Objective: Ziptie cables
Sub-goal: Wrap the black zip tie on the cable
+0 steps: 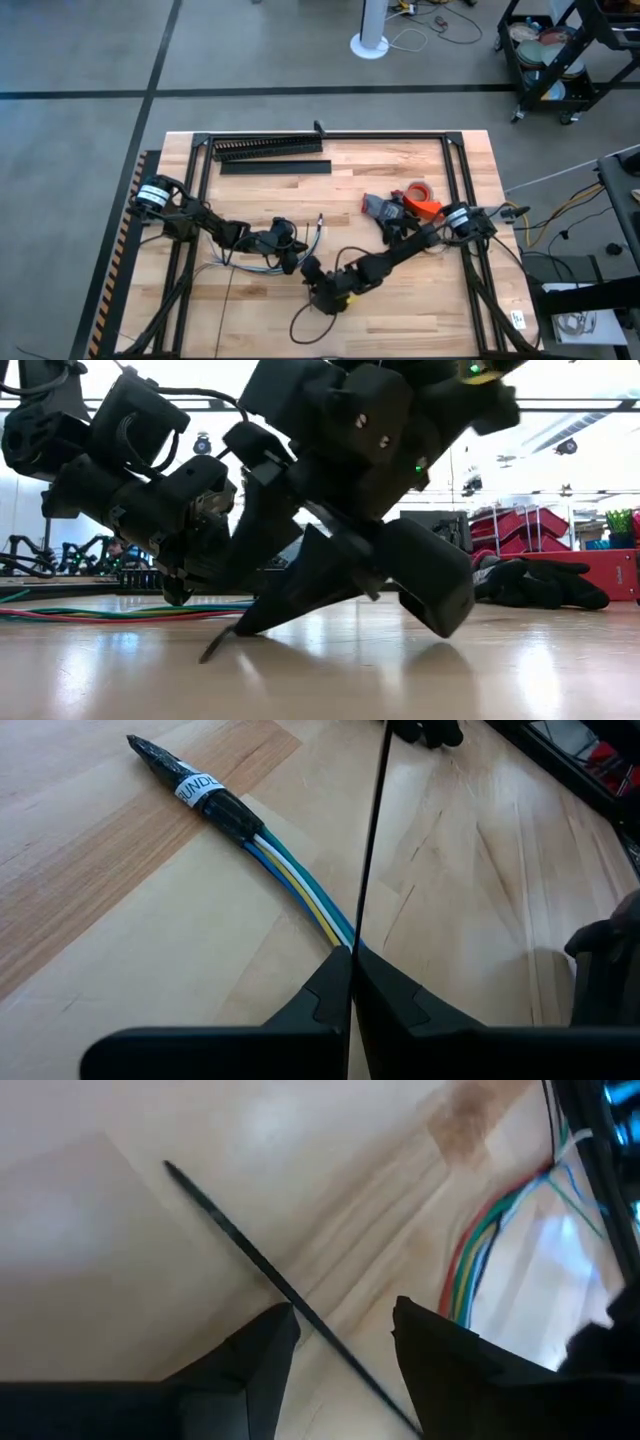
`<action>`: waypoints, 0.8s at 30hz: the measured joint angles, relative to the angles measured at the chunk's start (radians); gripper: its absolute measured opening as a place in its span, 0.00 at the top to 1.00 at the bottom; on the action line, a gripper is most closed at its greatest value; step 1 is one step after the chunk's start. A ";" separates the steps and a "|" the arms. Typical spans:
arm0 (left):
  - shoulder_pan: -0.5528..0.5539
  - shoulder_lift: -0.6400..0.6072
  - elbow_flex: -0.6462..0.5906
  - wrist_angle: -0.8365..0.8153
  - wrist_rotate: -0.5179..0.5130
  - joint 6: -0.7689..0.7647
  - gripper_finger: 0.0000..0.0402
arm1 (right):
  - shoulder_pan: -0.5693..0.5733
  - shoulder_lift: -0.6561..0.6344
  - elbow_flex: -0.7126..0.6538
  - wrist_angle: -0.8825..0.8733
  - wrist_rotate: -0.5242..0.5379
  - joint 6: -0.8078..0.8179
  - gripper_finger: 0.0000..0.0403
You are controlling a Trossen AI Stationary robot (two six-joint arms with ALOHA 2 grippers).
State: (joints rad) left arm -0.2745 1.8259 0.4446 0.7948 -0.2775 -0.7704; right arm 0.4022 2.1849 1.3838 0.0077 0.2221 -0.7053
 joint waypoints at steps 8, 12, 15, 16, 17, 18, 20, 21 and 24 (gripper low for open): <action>0.000 0.000 0.000 -0.002 0.000 -0.002 1.00 | 0.000 0.000 0.001 -0.015 -0.053 -0.156 0.59; 0.000 0.000 0.000 -0.002 0.000 -0.004 1.00 | 0.002 0.018 -0.002 0.052 -0.070 -0.181 0.62; 0.000 0.000 0.000 -0.002 0.000 -0.009 1.00 | 0.005 0.034 -0.002 0.084 -0.066 -0.204 0.64; 0.000 0.000 0.000 -0.002 -0.001 -0.013 1.00 | 0.006 0.037 -0.002 0.089 -0.052 -0.203 0.65; 0.000 0.000 0.000 -0.002 -0.002 -0.017 1.00 | 0.007 0.037 -0.002 0.091 -0.035 -0.200 0.65; 0.000 0.000 0.000 -0.002 -0.002 -0.017 1.00 | 0.010 0.037 -0.002 0.094 -0.023 -0.196 0.66; 0.000 0.000 0.000 -0.001 -0.002 -0.017 1.00 | 0.013 0.037 -0.003 0.101 -0.005 -0.184 0.68; 0.000 0.000 0.000 -0.001 -0.002 -0.016 1.00 | 0.013 0.037 -0.003 0.104 0.004 -0.179 0.68; 0.000 0.000 0.000 0.001 -0.002 -0.015 1.00 | 0.018 0.037 -0.003 0.108 0.029 -0.184 0.71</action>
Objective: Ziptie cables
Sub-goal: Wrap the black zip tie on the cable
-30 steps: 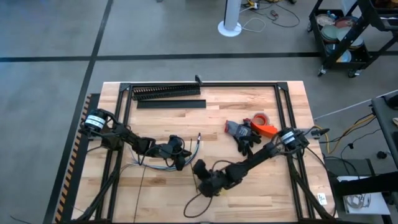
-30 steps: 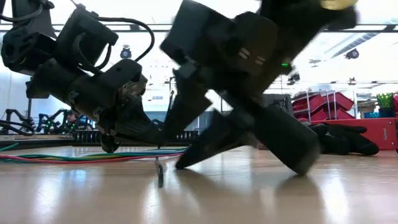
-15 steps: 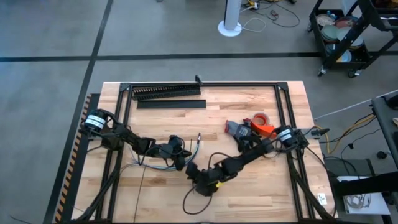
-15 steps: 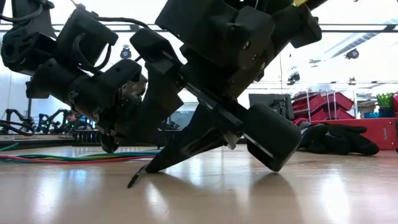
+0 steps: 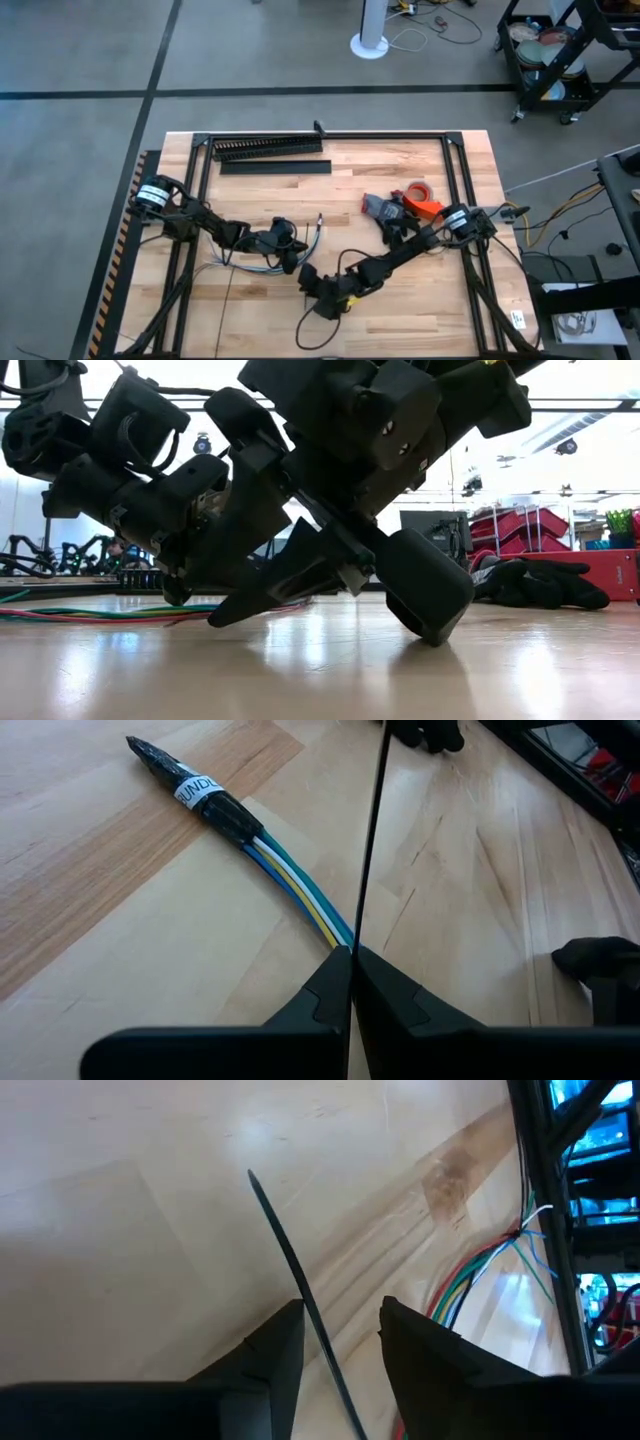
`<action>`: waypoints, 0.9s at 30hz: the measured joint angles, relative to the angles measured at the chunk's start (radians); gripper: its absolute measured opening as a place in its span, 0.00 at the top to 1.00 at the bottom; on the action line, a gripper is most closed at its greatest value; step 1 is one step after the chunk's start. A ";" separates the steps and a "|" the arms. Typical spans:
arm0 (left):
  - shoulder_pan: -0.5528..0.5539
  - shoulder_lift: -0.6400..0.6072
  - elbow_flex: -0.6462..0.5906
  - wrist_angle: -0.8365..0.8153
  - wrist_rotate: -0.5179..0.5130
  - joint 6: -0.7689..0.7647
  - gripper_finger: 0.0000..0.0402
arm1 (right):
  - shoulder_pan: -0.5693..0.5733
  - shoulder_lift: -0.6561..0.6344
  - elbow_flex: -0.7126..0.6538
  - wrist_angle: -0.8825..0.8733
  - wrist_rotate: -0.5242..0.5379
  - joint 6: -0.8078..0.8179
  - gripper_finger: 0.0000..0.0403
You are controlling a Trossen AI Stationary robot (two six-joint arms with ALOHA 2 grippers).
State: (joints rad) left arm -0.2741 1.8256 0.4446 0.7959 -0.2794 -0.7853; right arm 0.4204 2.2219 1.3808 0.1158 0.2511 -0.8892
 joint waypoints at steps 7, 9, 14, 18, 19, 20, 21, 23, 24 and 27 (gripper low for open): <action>0.000 0.001 -0.002 0.016 0.004 0.031 1.00 | 0.005 0.000 0.000 0.011 0.034 -0.038 0.77; -0.001 0.001 -0.002 0.024 0.006 0.045 1.00 | 0.009 0.000 -0.003 0.018 0.059 -0.057 0.78; -0.005 0.001 -0.002 0.035 0.007 0.085 1.00 | 0.007 -0.002 -0.043 0.074 0.059 -0.054 0.81; -0.006 0.001 -0.002 0.062 0.005 0.106 1.00 | 0.009 0.007 -0.103 0.239 0.078 -0.105 0.83; -0.006 0.001 -0.002 0.070 0.003 0.110 1.00 | 0.008 0.008 -0.113 0.265 0.077 -0.110 0.84; -0.006 0.001 -0.002 0.079 -0.004 0.113 1.00 | 0.005 0.008 -0.122 0.283 0.072 -0.106 0.84; -0.007 0.001 -0.002 0.086 -0.009 0.113 1.00 | 0.001 0.008 -0.128 0.296 0.064 -0.095 0.84; -0.006 0.001 -0.002 0.099 -0.010 0.112 1.00 | -0.012 0.008 -0.134 0.300 0.030 -0.049 0.85; -0.006 0.002 -0.002 0.104 -0.011 0.111 1.00 | -0.017 0.008 -0.136 0.304 0.025 -0.018 0.85; -0.006 0.002 -0.002 0.121 -0.016 0.101 1.00 | -0.025 0.011 -0.139 0.332 0.016 0.050 0.85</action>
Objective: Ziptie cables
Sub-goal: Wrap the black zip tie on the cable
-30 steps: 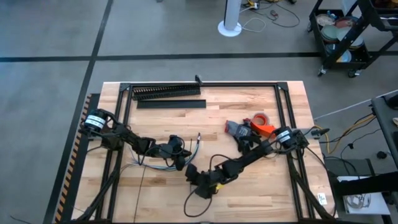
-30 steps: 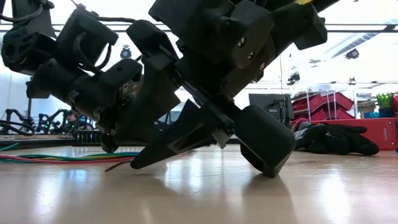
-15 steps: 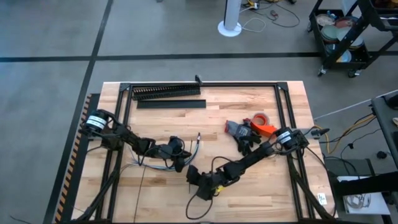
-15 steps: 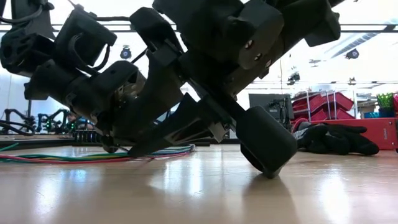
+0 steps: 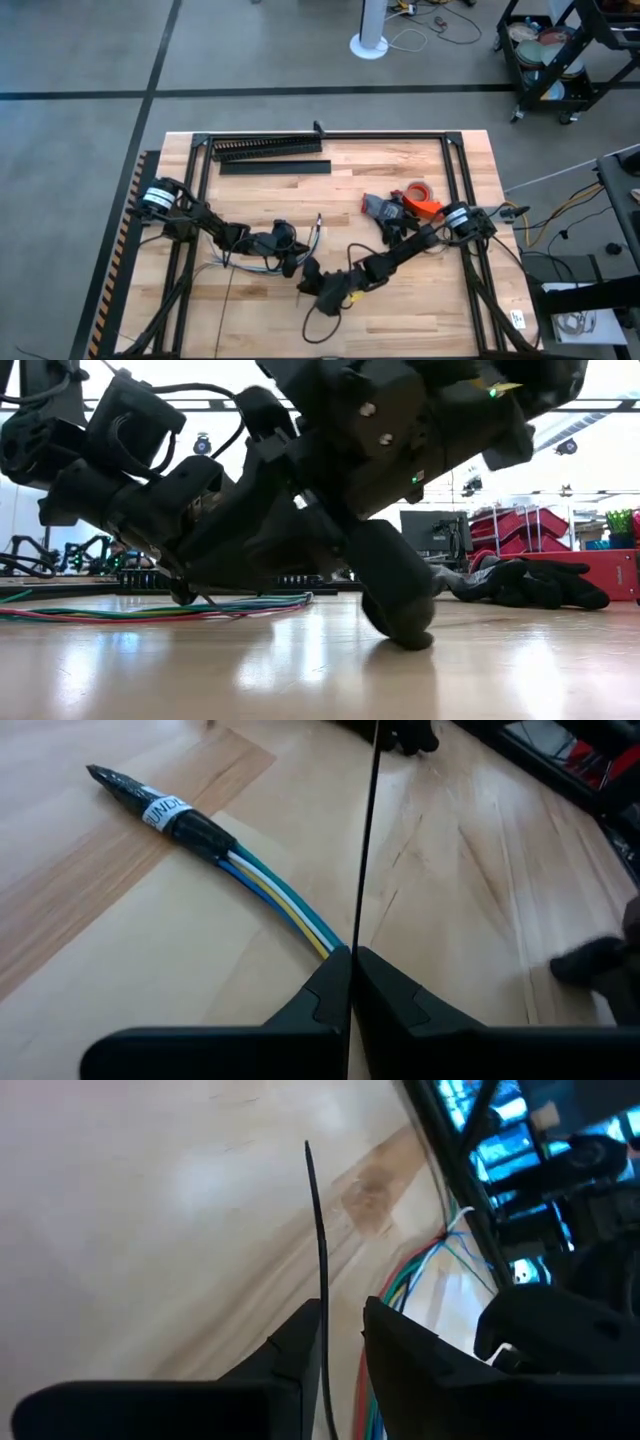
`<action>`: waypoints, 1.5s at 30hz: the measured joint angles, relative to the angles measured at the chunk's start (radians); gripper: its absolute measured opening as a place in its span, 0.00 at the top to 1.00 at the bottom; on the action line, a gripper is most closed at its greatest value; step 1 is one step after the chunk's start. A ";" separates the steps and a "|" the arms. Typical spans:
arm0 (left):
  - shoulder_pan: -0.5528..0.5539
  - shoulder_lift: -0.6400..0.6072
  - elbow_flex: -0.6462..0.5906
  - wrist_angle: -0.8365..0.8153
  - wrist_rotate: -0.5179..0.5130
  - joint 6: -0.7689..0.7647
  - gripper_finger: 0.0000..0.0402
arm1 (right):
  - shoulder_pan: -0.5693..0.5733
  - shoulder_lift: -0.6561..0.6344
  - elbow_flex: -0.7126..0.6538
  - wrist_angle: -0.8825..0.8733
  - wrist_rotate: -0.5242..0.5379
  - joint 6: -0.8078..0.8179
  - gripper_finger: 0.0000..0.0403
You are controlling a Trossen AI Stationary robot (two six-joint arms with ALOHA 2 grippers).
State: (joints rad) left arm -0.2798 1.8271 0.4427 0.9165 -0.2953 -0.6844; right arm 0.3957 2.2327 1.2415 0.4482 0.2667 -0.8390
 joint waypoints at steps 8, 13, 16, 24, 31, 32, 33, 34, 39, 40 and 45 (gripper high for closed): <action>0.001 0.000 0.000 0.018 -0.005 -0.029 1.00 | -0.004 0.005 -0.008 0.005 -0.067 0.093 0.87; 0.001 0.000 0.002 0.021 -0.011 -0.052 1.00 | -0.013 0.007 -0.004 -0.024 -0.108 0.229 0.88; 0.001 -0.001 0.002 0.024 -0.015 -0.070 1.00 | -0.026 0.010 0.011 -0.033 -0.184 0.340 0.88; 0.002 -0.001 0.002 0.042 -0.024 -0.124 1.00 | -0.012 -0.032 0.012 -0.152 -0.230 0.355 0.82; 0.002 -0.002 0.004 0.046 -0.043 -0.222 1.00 | 0.005 -0.113 0.012 -0.357 -0.195 0.296 0.72; 0.002 -0.002 0.004 0.047 -0.046 -0.243 1.00 | 0.004 -0.123 0.013 -0.385 -0.194 0.292 0.70; 0.002 -0.002 0.004 0.048 -0.048 -0.258 1.00 | 0.004 -0.136 0.013 -0.415 -0.183 0.278 0.69; 0.002 -0.002 0.004 0.052 -0.047 -0.265 1.00 | 0.009 -0.143 0.012 -0.440 -0.164 0.256 0.67; 0.000 -0.001 0.004 0.065 -0.050 -0.275 1.00 | 0.045 -0.179 0.005 -0.503 -0.054 0.118 0.63; -0.001 0.001 0.004 0.069 -0.055 -0.274 1.00 | 0.050 -0.188 0.001 -0.513 -0.044 0.098 0.63; -0.007 0.004 0.007 0.066 -0.054 -0.238 1.00 | 0.053 -0.224 -0.055 -0.499 0.002 0.003 0.64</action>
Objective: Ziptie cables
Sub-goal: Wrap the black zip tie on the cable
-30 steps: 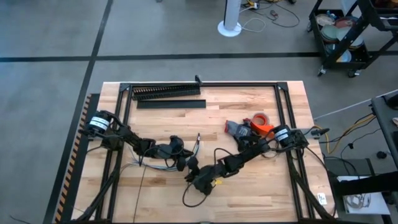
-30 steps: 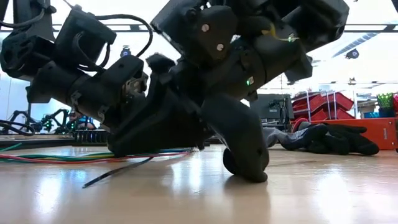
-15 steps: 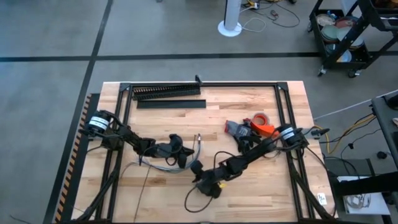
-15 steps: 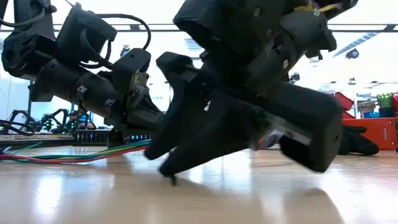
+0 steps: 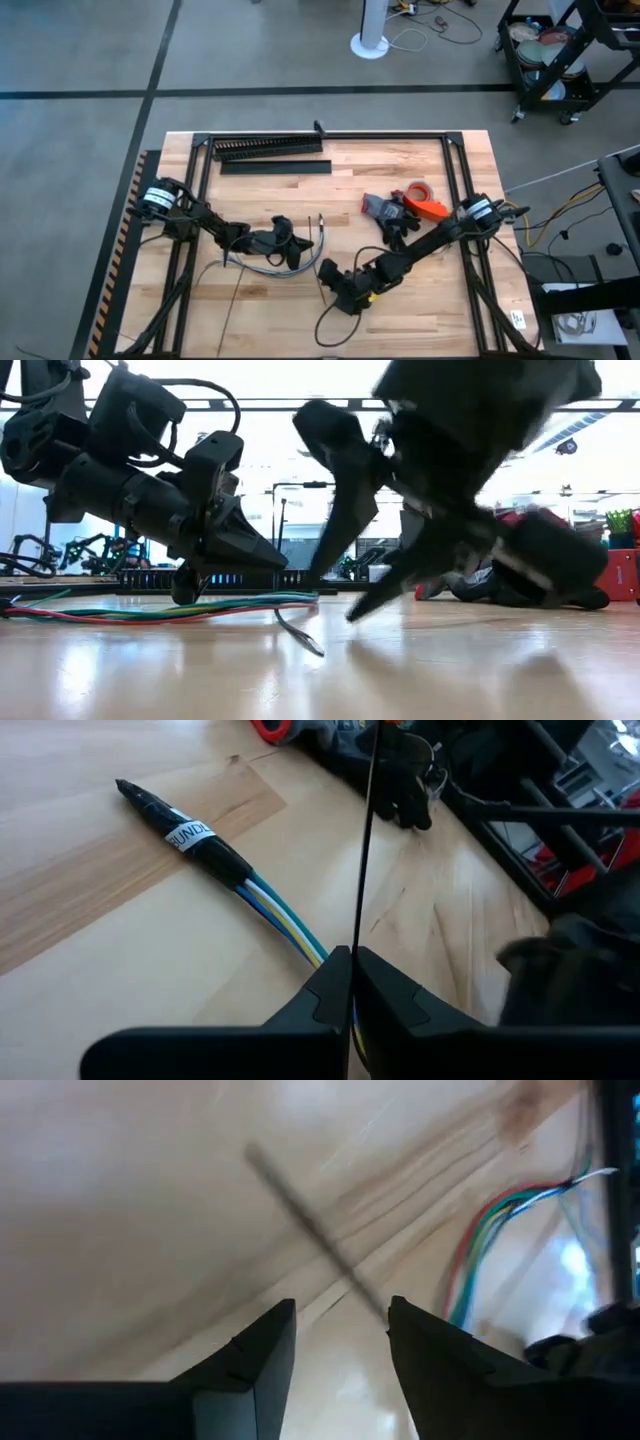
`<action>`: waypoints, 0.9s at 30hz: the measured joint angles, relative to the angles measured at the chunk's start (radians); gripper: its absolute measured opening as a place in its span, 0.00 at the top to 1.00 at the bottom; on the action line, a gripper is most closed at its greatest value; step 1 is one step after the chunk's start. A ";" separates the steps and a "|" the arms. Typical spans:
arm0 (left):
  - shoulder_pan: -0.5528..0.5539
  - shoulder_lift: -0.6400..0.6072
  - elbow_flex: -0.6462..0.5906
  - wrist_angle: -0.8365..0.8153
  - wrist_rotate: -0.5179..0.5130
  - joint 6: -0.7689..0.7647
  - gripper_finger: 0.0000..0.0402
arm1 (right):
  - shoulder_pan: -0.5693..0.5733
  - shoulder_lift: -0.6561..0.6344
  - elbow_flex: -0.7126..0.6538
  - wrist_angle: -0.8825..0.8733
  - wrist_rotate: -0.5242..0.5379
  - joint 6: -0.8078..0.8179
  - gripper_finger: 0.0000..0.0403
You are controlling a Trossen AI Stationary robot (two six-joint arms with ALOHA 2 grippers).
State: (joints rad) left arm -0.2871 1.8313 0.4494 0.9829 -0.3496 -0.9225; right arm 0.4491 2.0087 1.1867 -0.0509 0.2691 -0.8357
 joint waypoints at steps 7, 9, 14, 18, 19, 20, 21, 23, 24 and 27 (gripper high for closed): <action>-0.014 0.000 0.033 -0.066 -0.044 0.004 1.00 | -0.003 0.009 -0.100 0.225 -0.013 -0.093 0.68; -0.019 0.000 0.044 -0.095 -0.065 -0.033 1.00 | -0.008 0.023 -0.115 0.276 -0.045 -0.133 0.68; -0.022 0.000 0.070 -0.160 -0.079 -0.136 1.00 | -0.018 0.059 -0.112 0.291 -0.139 -0.062 0.65; -0.022 -0.001 0.088 -0.201 -0.084 -0.230 1.00 | -0.018 0.062 -0.104 0.284 -0.133 0.040 0.64; -0.023 -0.001 0.091 -0.203 -0.084 -0.239 1.00 | -0.019 0.056 -0.102 0.273 -0.129 0.062 0.64; -0.023 -0.001 0.096 -0.205 -0.083 -0.252 1.00 | -0.020 0.048 -0.100 0.263 -0.126 0.070 0.64; -0.023 -0.001 0.099 -0.205 -0.080 -0.261 1.00 | -0.020 0.040 -0.098 0.257 -0.117 0.069 0.65; -0.024 -0.001 0.108 -0.206 -0.064 -0.265 1.00 | -0.017 0.027 -0.099 0.249 -0.080 0.060 0.66; -0.025 -0.001 0.113 -0.212 -0.045 -0.246 1.00 | -0.017 0.017 -0.100 0.241 -0.067 0.060 0.66; -0.050 0.000 0.128 -0.253 -0.046 -0.177 1.00 | -0.019 0.002 -0.103 0.223 -0.059 0.090 0.67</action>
State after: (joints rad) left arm -0.3367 1.8313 0.5772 0.7302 -0.3952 -1.0995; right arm 0.4297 2.0102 1.0839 0.1716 0.2100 -0.7459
